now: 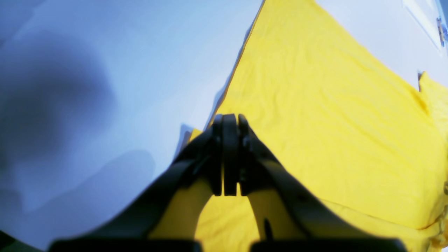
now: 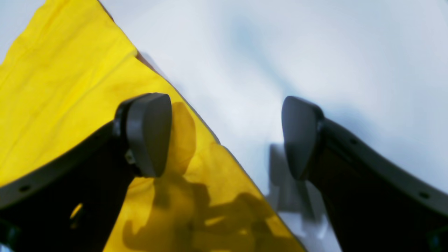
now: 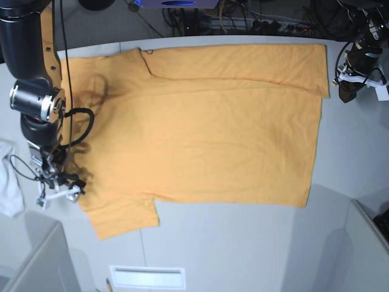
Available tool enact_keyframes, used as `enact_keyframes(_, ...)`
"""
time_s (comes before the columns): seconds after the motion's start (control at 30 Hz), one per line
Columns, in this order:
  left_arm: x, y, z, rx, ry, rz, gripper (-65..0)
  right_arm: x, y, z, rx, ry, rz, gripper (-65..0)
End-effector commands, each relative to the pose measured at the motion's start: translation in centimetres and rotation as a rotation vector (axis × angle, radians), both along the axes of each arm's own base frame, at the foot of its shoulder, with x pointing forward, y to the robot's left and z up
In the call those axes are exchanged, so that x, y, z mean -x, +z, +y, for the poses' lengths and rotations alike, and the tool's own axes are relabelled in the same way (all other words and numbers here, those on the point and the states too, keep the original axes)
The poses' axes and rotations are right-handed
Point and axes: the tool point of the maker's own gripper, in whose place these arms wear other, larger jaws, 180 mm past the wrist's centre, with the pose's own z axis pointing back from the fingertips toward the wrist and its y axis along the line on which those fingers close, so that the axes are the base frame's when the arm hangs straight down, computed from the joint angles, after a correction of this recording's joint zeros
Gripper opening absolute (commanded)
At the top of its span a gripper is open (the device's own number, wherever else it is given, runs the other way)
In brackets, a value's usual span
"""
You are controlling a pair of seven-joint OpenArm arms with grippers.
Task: Fold the T-shirt properly
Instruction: 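Move both grippers down to the shirt's hem corners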
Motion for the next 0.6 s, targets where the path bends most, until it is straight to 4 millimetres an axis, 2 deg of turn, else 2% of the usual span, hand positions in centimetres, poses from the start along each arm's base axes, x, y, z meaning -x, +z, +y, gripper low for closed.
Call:
enact_keyframes(0.0, -0.4, 1.0, 0.2, -0.021, -0.008, -0.033, -65.0, -0.7, 0.9, -0.2, -0.007, 0.002, 0.005, -19.1)
enact_keyframes(0.13, -0.4, 1.0, 0.3, -0.02, -0.007, -0.033, -65.0, -1.8, 2.1, 0.8, -0.029, 0.047, 0.003, -19.1)
enact_keyframes(0.2, -0.5, 1.0, 0.3, -0.019, -0.008, -0.033, -65.0, -2.0, 2.0, 1.4, -0.038, 0.06, 0.012, -21.2)
enact_keyframes(0.43, -1.2, 1.4, 0.4, -0.021, -0.005, -0.054, -65.0, -1.6, 1.4, 1.8, -0.042, 0.066, 0.021, -35.6)
enact_keyframes(0.57, -2.3, 1.5, 1.2, -0.029, -0.014, -0.059, -65.0, -1.6, 1.5, 1.8, -0.042, 0.066, 0.02, -49.1)
